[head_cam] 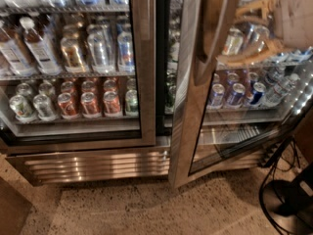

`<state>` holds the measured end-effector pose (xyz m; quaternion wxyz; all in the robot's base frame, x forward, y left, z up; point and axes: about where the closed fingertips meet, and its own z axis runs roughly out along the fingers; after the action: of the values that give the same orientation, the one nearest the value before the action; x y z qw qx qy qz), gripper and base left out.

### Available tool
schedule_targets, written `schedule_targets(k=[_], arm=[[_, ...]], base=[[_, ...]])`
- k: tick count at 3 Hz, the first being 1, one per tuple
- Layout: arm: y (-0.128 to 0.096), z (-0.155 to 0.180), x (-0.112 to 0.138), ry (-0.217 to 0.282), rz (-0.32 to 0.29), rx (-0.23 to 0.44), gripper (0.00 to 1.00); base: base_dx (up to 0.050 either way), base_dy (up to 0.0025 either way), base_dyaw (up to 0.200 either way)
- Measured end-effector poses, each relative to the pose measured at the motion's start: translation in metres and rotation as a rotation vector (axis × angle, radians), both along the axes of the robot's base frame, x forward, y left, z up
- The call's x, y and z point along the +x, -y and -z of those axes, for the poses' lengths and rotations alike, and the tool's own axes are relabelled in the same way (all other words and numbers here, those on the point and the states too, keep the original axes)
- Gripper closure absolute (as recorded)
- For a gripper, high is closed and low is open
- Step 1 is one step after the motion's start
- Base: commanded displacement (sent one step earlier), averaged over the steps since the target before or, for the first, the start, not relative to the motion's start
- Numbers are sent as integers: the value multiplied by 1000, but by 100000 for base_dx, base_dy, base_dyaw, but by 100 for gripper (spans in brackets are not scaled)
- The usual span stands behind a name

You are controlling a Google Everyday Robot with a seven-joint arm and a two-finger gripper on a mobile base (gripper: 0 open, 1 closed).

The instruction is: Open right fridge door

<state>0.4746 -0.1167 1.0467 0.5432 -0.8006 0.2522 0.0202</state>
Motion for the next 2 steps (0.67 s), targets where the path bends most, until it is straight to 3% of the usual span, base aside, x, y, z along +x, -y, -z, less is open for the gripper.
schedule_targets(k=[2], arm=[[-1,0,2,-2,-3,-4,35]], base=[[0,0,0]])
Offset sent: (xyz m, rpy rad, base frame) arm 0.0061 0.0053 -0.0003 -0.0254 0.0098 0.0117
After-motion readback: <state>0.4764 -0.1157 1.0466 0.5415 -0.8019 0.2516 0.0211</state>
